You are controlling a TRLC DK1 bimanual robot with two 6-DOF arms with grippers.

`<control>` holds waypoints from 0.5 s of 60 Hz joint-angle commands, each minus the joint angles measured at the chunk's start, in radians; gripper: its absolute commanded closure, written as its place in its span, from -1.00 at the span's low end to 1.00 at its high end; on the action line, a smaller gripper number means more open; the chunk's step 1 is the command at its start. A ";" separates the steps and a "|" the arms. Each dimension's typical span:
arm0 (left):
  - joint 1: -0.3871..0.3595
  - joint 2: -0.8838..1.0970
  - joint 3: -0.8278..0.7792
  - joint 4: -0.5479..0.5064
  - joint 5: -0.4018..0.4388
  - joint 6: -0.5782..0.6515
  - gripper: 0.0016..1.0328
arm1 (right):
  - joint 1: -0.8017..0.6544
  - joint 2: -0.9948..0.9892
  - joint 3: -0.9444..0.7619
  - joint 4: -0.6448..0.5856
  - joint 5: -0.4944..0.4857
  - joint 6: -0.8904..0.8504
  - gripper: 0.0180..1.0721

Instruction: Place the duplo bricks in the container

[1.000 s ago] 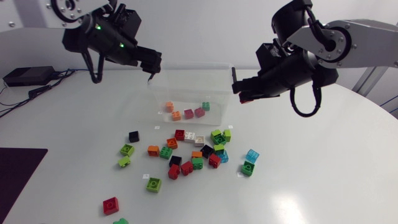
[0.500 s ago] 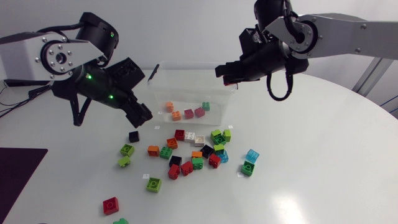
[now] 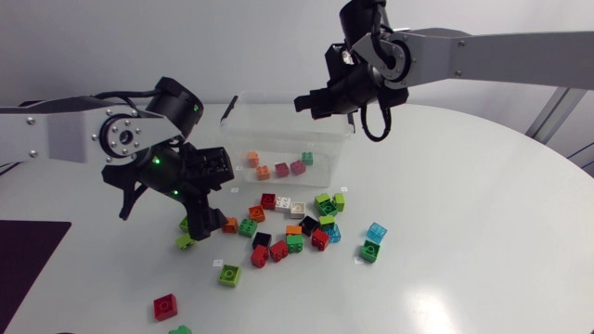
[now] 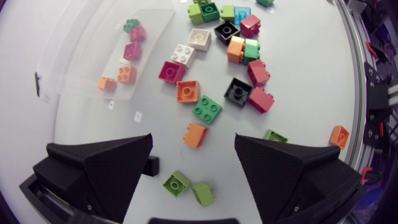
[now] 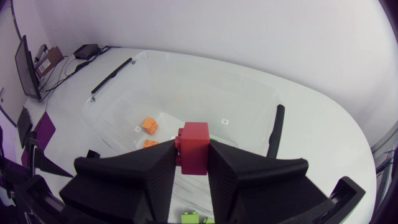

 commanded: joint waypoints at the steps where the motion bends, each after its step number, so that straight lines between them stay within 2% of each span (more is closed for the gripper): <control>1: -0.022 0.027 -0.035 -0.001 0.009 0.089 -0.77 | 0.020 0.042 0.049 0.019 0.033 -0.015 0.38; 5: -0.027 0.027 -0.044 -0.001 0.009 0.121 -0.77 | 0.029 0.051 0.067 0.012 0.070 -0.015 -0.16; 8: -0.028 0.034 -0.049 -0.001 0.011 0.147 -0.77 | 0.035 0.051 0.078 -0.007 0.090 -0.015 -0.70; 10: -0.027 0.037 -0.050 -0.001 0.014 0.167 -0.77 | 0.038 0.045 0.078 -0.016 0.099 -0.015 -0.86; 12: -0.022 0.044 -0.050 0.001 0.021 0.184 -0.77 | 0.040 0.035 0.073 -0.022 0.104 -0.016 -0.91; 30: 0.047 0.166 0.008 0.012 0.037 0.320 -0.77 | 0.043 -0.130 -0.028 -0.042 0.101 -0.025 -0.91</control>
